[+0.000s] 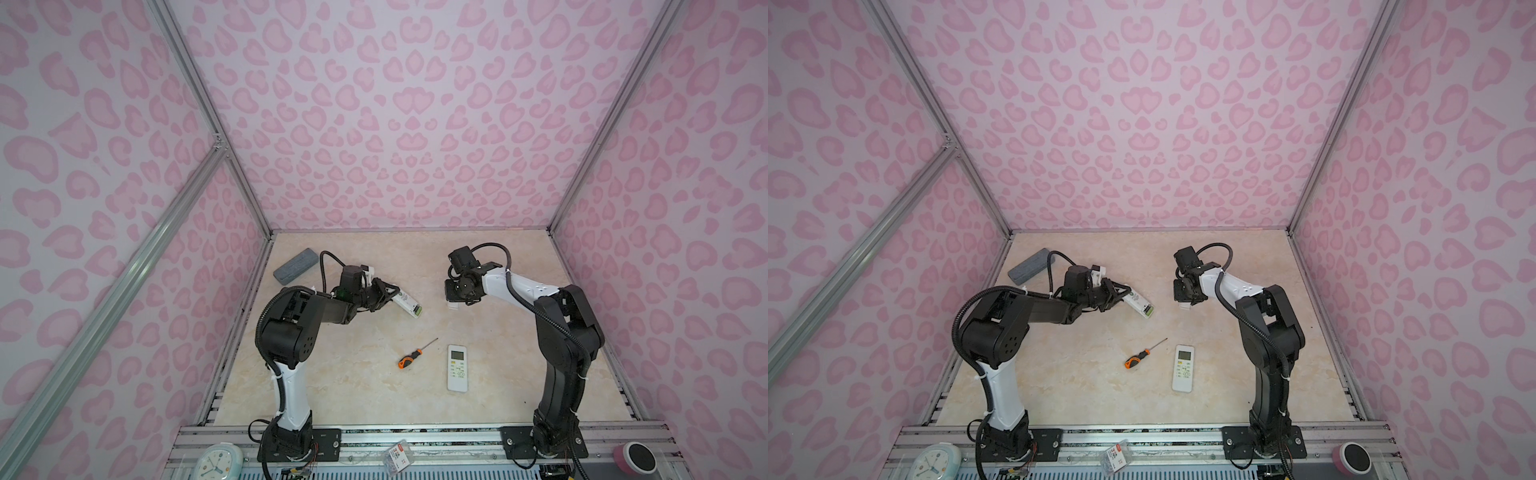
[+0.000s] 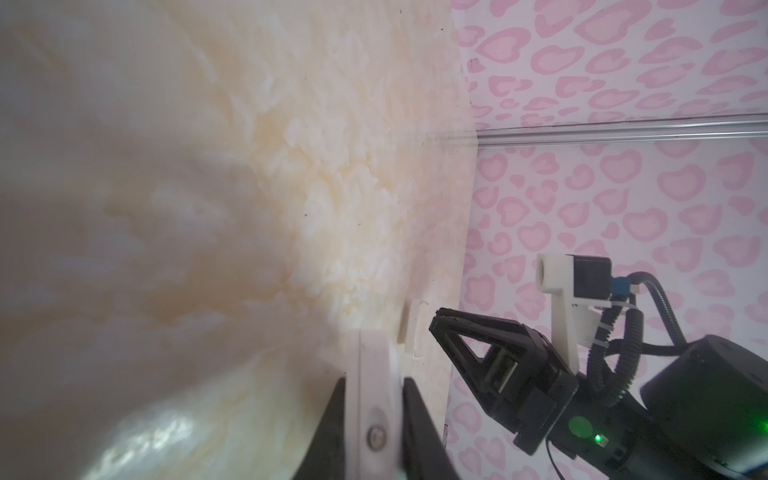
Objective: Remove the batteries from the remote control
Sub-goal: 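Lower the battery cover onto the table and open the right gripper, then lower the opened remote toward the table with the left gripper while the right gripper withdraws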
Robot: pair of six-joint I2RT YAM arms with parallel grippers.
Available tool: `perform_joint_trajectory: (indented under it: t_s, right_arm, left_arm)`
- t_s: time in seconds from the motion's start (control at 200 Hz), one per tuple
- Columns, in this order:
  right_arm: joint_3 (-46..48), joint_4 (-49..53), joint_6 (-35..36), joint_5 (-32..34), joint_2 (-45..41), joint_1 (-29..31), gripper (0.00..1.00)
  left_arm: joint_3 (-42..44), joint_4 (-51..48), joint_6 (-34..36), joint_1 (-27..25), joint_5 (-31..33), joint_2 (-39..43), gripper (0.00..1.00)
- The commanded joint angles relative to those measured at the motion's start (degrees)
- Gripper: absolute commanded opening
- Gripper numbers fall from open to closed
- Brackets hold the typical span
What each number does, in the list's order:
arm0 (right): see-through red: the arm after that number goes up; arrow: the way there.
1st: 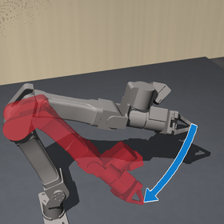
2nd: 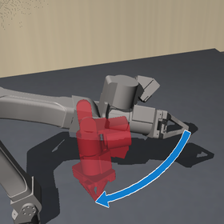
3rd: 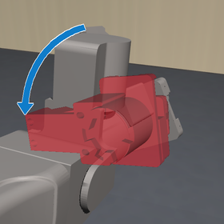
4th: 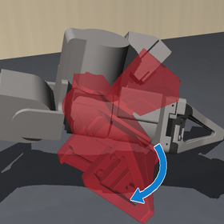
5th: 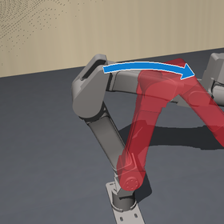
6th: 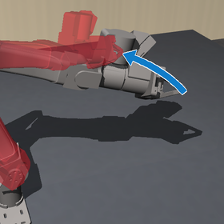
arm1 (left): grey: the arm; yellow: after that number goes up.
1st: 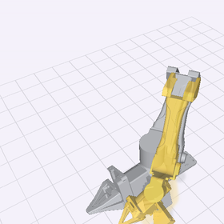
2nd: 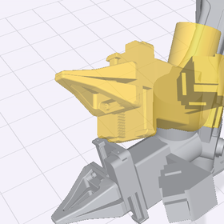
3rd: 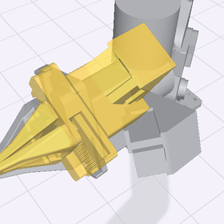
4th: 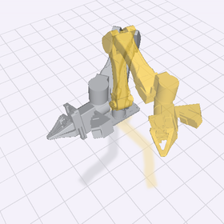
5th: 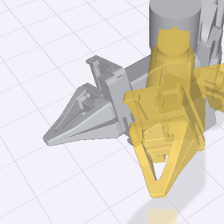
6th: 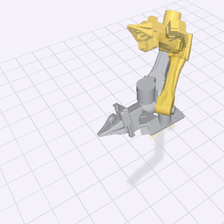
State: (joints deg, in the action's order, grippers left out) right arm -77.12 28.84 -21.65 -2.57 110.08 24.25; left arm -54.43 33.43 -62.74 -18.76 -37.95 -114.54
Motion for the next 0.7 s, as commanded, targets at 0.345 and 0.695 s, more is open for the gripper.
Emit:
perform_joint_trajectory:
  t_s: [0.345, 0.695]
  right_arm:
    - [5.1, -1.0, 1.3, -2.5, -8.6, -0.3, 0.36]
    - [10.4, -3.0, 1.8, -9.0, -15.2, 0.8, 0.35]
  left_arm:
    - [-4.8, -13.8, 8.7, 0.5, 3.5, -1.3, 0.39]
    - [-7.9, -28.4, 18.2, 1.9, 10.1, 2.5, 0.60]
